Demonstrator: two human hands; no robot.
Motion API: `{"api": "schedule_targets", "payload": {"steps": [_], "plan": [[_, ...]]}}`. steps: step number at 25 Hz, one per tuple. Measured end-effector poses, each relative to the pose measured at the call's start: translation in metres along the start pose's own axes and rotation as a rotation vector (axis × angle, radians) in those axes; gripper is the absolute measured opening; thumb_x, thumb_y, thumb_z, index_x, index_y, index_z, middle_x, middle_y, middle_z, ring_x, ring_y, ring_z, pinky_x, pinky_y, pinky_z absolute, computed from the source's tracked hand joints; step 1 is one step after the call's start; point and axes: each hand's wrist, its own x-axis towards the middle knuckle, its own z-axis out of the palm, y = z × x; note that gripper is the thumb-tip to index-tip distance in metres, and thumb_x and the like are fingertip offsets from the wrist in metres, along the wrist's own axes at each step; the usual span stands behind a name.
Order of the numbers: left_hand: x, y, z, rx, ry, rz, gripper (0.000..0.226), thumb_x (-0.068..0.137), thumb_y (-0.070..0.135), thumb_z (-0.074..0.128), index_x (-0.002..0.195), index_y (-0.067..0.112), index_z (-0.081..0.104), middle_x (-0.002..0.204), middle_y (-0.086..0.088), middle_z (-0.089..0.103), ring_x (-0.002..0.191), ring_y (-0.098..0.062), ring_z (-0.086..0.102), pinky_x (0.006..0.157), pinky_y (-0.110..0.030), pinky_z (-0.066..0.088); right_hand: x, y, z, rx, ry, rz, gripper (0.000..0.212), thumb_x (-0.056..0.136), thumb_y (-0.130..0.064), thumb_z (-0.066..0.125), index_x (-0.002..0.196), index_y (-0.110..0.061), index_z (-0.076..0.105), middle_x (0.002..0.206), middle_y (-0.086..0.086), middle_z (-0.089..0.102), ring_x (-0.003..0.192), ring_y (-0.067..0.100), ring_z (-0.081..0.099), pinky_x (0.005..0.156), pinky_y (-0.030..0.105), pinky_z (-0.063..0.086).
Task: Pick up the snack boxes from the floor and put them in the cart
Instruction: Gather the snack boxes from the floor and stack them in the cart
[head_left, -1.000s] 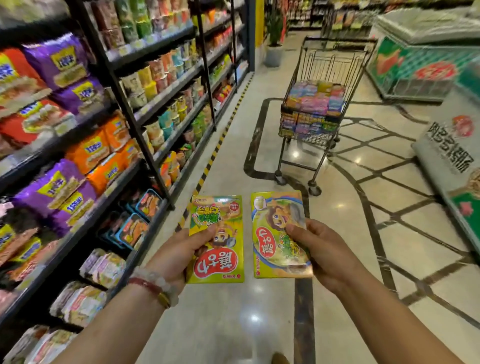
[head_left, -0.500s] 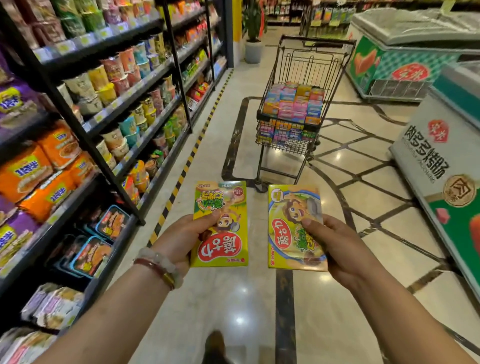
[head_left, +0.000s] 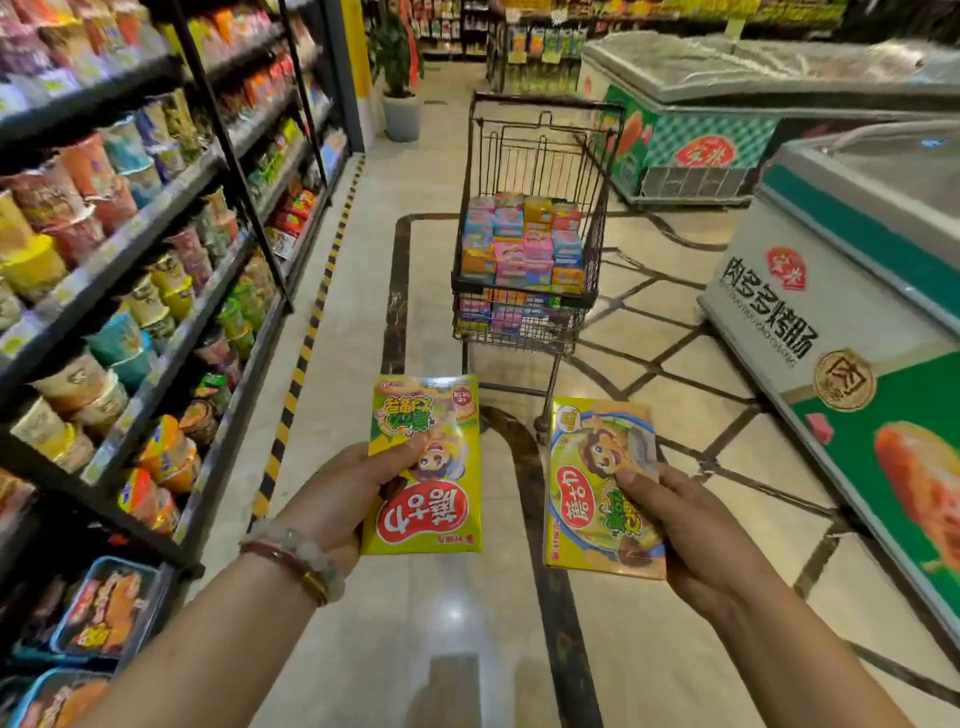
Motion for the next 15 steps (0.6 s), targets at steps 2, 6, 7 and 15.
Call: {"api": "schedule_targets", "payload": {"steps": [2,6,7,15], "plan": [[0.026,0.014,-0.005,0.008,-0.01,0.0,0.042,0.073,0.03,0.065,0.105,0.004,0.066,0.094,-0.018,0.072,0.071,-0.025,0.071,0.064,-0.038,0.06,0.019,-0.005,0.004,0.017,0.036,-0.004,0.016,0.089,-0.011,0.057,0.103,-0.004,0.063,0.091,0.016,0.074,0.07,0.024,0.072,0.065,0.036,0.059],[0.079,0.039,0.0,0.009,-0.051,-0.052,0.03,0.081,0.026,0.062,0.102,0.004,0.066,0.089,-0.018,0.073,0.065,-0.023,0.071,0.056,-0.034,0.059,0.058,-0.021,0.005,0.045,0.092,0.002,0.016,0.088,-0.013,0.058,0.101,-0.005,0.063,0.091,0.016,0.074,0.07,0.024,0.072,0.065,0.037,0.059],[0.092,0.045,0.004,0.011,-0.058,-0.057,0.029,0.082,0.025,0.062,0.101,0.004,0.066,0.088,-0.017,0.073,0.064,-0.023,0.071,0.054,-0.033,0.059,0.069,-0.026,0.003,0.055,0.109,-0.001,0.015,0.089,-0.012,0.057,0.1,-0.006,0.063,0.089,0.016,0.074,0.069,0.024,0.072,0.063,0.037,0.059],[0.239,0.107,0.065,0.004,-0.049,-0.082,0.038,0.078,0.024,0.064,0.109,0.002,0.063,0.093,-0.02,0.072,0.063,-0.025,0.07,0.051,-0.035,0.058,0.215,-0.095,-0.027,0.073,0.167,-0.009,0.024,0.087,-0.012,0.06,0.109,-0.002,0.061,0.098,0.02,0.072,0.077,0.03,0.071,0.072,0.044,0.057]]}}
